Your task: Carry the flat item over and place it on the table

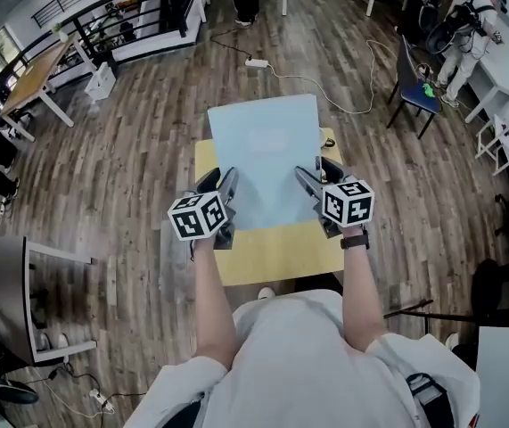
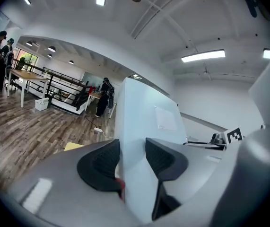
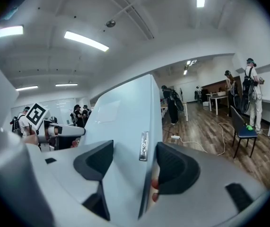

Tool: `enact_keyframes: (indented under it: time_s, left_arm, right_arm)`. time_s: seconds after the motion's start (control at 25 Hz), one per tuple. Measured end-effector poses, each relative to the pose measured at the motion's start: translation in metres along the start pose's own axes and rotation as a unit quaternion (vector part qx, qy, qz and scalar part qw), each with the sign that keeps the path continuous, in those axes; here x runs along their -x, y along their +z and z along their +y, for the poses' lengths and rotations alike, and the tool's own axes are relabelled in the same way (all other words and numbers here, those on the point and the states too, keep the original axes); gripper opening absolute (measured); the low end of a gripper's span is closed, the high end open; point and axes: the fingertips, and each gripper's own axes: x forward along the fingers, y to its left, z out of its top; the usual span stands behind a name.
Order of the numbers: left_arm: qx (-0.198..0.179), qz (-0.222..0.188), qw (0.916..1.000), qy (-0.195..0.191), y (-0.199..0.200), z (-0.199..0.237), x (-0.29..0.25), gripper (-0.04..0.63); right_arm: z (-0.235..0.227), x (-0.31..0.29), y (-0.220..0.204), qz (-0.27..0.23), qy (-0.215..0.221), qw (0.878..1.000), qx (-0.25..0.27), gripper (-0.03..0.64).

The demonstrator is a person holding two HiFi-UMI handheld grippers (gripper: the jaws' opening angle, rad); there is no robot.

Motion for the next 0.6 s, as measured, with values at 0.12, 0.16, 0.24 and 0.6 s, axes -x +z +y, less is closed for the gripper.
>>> enact_keyframes:
  time_s: [0.12, 0.16, 0.24, 0.6]
  left_arm:
    - [0.007, 0.003, 0.9998, 0.019, 0.004, 0.005, -0.02, 0.179]
    - [0.005, 0.002, 0.9996, 0.028, 0.005, 0.009, -0.026, 0.179]
    - [0.0, 0.01, 0.9987, 0.05, 0.001, 0.016, -0.035, 0.178]
    - [0.052, 0.065, 0.9923, 0.091, -0.047, 0.055, -0.074, 0.178]
  right_arm:
    - [-0.019, -0.021, 0.0, 0.005, 0.02, 1.0, -0.017, 0.285]
    - [-0.023, -0.029, -0.003, 0.008, 0.024, 0.999, -0.026, 0.285]
    - [-0.028, -0.041, -0.013, 0.025, 0.027, 0.999, -0.039, 0.285]
    - [-0.054, -0.091, -0.063, 0.109, 0.038, 0.991, -0.063, 0.285]
